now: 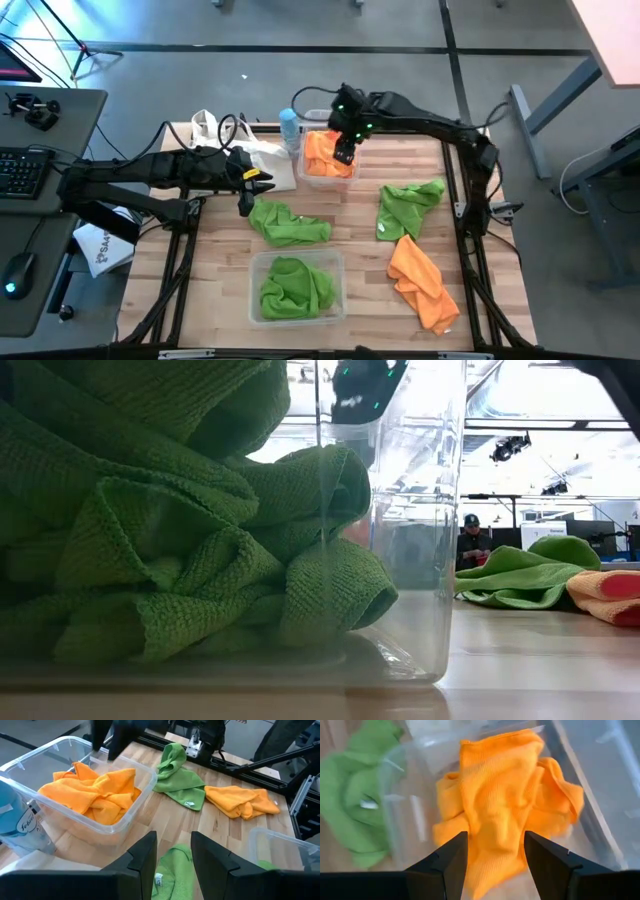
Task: Sort microfiber towel by color & place in baskets
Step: Put the green microfiber cloth into the bottom transparent bin
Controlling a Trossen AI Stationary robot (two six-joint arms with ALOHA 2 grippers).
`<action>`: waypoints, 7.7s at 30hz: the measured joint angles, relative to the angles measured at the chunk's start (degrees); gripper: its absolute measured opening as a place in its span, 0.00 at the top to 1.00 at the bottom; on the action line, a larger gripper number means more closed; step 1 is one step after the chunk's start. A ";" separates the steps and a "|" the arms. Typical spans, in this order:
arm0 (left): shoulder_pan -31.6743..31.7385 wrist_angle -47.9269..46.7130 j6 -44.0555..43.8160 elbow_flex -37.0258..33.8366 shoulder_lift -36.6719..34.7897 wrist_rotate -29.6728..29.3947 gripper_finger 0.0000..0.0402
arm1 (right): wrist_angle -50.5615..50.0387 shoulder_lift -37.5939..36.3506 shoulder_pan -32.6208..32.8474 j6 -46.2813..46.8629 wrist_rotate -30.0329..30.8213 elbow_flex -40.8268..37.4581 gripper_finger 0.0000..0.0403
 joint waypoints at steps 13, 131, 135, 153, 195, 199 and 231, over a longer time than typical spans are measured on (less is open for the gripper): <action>1.20 -0.09 6.72 0.02 1.43 3.89 0.73 | -3.03 -18.60 7.53 17.02 2.15 -11.92 0.64; 6.29 -16.30 17.83 3.48 48.30 12.33 0.98 | 16.43 -48.18 29.64 52.20 25.87 -49.53 0.70; 6.15 -19.03 13.88 3.58 40.80 12.22 0.99 | 16.19 -48.18 29.64 49.84 24.35 -49.53 0.70; -3.77 -11.07 -8.96 3.58 3.02 10.31 1.00 | 15.43 -48.18 29.64 40.40 23.33 -49.53 0.70; -27.69 -6.17 -14.04 23.86 32.92 6.39 1.00 | 13.44 -48.18 29.64 34.12 23.40 -49.53 0.70; -28.33 -17.08 -18.95 30.63 38.97 9.05 1.00 | 11.48 -48.18 29.64 34.10 23.40 -49.53 0.70; -26.16 -19.63 -33.04 32.44 51.57 15.69 0.87 | 7.86 -48.18 29.64 34.32 23.38 -49.53 0.70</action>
